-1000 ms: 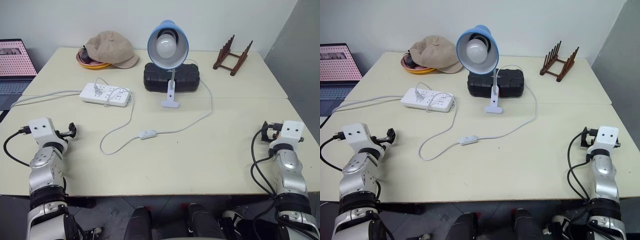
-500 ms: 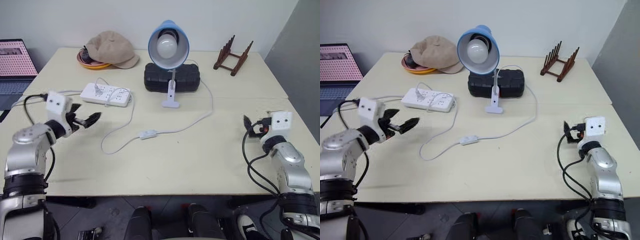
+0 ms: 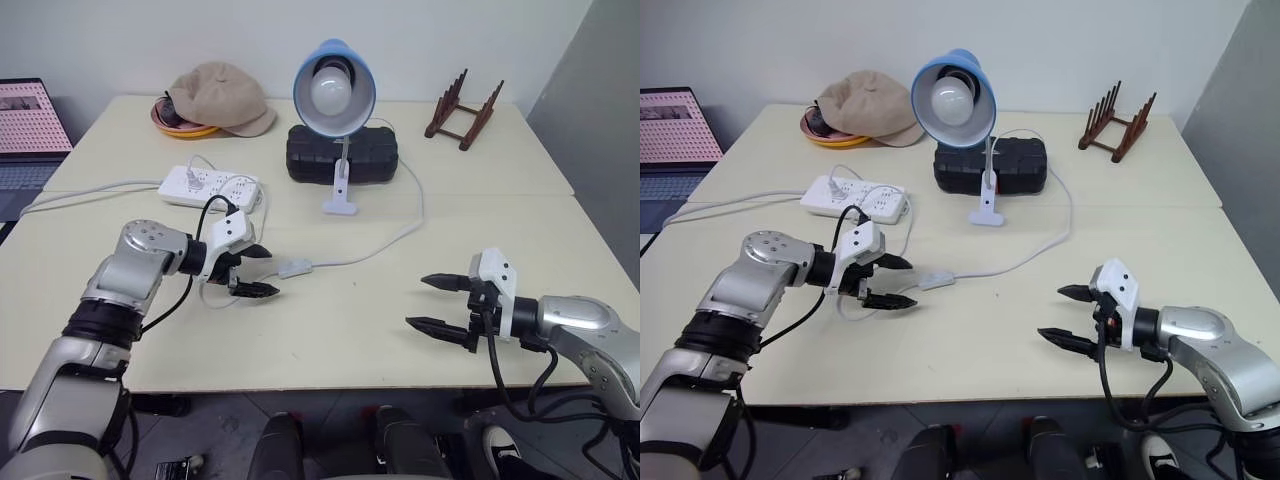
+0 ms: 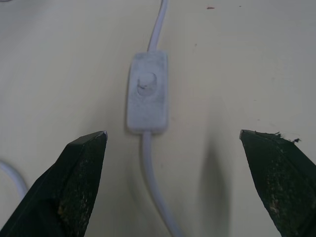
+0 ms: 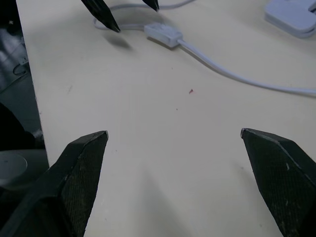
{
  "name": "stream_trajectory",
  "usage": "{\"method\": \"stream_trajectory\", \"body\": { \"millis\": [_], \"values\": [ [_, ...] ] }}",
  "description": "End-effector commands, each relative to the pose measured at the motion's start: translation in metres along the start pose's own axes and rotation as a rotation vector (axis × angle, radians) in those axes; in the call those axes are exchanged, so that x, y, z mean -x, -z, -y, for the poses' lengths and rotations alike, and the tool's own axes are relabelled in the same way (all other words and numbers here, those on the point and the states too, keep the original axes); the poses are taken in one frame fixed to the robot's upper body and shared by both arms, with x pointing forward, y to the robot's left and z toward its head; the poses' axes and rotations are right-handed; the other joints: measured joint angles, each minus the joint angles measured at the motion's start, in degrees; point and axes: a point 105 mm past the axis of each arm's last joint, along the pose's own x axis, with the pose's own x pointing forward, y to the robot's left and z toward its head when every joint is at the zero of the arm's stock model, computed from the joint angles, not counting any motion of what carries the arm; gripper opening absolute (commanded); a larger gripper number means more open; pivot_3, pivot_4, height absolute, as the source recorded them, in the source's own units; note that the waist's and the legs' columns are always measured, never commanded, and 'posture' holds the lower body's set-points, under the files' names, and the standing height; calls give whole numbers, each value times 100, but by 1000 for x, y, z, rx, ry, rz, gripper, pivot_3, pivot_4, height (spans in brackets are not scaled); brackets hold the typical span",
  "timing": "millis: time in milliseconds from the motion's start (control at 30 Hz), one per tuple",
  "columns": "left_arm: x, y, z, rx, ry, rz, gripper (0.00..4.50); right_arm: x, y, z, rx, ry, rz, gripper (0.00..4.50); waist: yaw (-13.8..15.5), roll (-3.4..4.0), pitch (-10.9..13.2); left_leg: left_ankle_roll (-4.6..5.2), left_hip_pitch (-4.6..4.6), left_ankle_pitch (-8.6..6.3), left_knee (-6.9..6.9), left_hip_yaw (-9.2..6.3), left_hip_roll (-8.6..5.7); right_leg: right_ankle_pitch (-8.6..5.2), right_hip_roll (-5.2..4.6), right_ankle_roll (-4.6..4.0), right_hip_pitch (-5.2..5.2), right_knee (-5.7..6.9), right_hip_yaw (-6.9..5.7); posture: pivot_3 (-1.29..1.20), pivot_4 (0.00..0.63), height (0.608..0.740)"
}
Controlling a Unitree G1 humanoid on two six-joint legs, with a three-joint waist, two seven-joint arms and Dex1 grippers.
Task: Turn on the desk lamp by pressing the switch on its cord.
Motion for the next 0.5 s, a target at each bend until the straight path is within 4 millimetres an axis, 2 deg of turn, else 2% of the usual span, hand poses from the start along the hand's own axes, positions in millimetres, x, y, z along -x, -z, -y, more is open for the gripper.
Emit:
{"method": "stream_trajectory", "body": {
  "millis": [33,233,267,300,500],
  "values": [
    [-8,5,-9,-35,-12,-12,4478,4,-10,-8,22,19,29,4500,16,0,0,0,-2,0,-1,0,0,0,0,1,-1,-1,1,0,150,740],
    [-18,13,-6,-13,47,-1,4478,10,-7,-8,7,68,29,4500,33,0,-1,0,-3,0,-8,-3,-1,14,-1,28,-3,0,-4,0,150,740],
    [-19,11,-7,-6,51,15,4124,11,-6,-7,4,75,29,4500,33,0,-1,0,-3,0,-8,-3,-1,14,-1,27,-2,0,-4,0,150,740],
    [-21,7,-9,1,41,32,4099,12,-5,-7,-1,80,32,4500,31,0,-1,0,-3,0,-7,-3,-1,14,-1,27,-2,0,-4,0,150,740],
    [-29,0,-8,16,64,69,2762,10,-1,-8,-13,81,40,4500,36,-2,-2,0,-3,0,16,-3,-2,5,-2,11,8,1,-1,0,150,740]
  ]
}}
